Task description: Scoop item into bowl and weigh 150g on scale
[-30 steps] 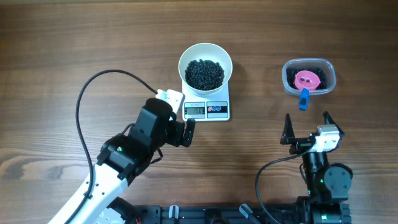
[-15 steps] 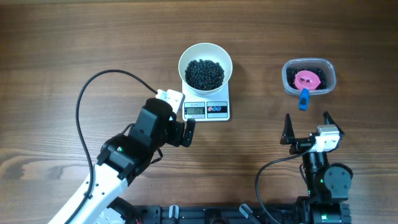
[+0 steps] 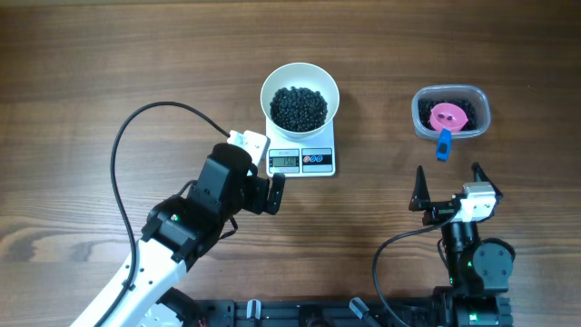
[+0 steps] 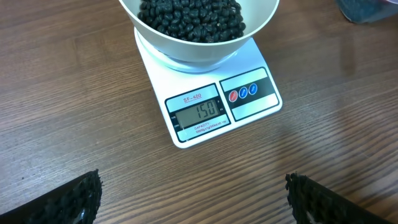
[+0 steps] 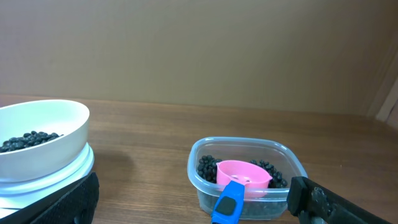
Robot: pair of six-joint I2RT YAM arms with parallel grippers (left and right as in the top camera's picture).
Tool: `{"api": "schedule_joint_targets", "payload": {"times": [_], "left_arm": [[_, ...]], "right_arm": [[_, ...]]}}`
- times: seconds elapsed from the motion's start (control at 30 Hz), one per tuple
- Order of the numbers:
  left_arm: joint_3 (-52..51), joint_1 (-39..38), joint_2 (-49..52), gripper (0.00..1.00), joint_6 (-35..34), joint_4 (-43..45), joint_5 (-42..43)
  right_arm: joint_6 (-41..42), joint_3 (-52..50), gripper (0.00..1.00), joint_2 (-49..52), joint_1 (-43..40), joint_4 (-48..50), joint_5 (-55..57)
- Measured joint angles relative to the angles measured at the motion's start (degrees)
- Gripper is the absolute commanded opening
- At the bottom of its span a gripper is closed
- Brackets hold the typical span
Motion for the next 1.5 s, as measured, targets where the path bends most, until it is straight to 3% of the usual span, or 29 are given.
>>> {"api": "schedule_joint_targets", "payload": {"times": [0.43, 0.57, 1.03, 1.2, 1.5], "left_arm": [[0.0, 0.0, -1.99, 1.0, 0.0, -0.24, 0.04], [0.0, 1.29, -7.87, 1.0, 0.0, -2.23, -0.24], [-0.76, 21.62, -27.28, 1.0, 0.0, -8.09, 0.09], [-6.95, 26.51, -35.98, 1.0, 0.0, -4.98, 3.76], [-20.59, 27.45, -51.36, 1.0, 0.0, 3.34, 5.2]], "right_arm": [[0.0, 0.0, 1.0, 0.0, 0.0, 0.0, 0.0], [0.0, 0.0, 1.0, 0.0, 0.0, 0.0, 0.0], [0.0, 0.0, 1.0, 0.0, 0.0, 0.02, 0.0], [0.0, 0.0, 1.0, -0.07, 0.0, 0.0, 0.0], [0.0, 0.0, 1.0, -0.11, 0.0, 0.02, 0.0]]}}
